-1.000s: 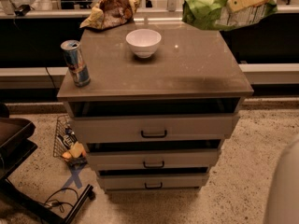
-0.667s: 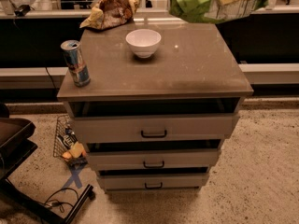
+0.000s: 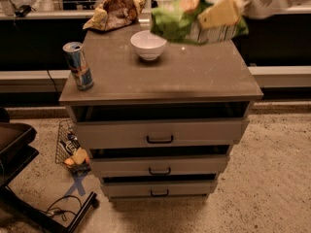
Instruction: Move green rice chip bag near redbull can
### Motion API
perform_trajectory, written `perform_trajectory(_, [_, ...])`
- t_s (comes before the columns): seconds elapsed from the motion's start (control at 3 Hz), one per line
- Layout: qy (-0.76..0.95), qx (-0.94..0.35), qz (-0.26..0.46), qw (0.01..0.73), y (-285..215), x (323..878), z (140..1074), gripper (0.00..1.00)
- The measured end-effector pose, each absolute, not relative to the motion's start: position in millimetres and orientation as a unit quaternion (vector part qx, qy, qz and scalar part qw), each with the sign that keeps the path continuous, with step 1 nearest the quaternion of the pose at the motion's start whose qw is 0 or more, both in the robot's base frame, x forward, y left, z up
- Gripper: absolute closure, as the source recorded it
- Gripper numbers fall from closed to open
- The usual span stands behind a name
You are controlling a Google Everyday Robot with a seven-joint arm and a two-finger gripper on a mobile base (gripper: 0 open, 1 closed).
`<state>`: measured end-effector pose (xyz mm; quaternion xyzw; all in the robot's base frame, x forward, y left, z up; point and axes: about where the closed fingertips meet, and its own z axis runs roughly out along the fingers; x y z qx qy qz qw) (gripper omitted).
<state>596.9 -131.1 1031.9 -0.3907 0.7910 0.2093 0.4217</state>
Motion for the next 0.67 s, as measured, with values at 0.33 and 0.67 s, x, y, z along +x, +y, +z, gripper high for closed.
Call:
perform_trajectory(0.33, [0.814,-0.38,0.23,0.375,-116,593,955,1.0])
perform_trajectory(0.67, [0.826,-0.373,0.238,0.35,-106,601,905,1.0])
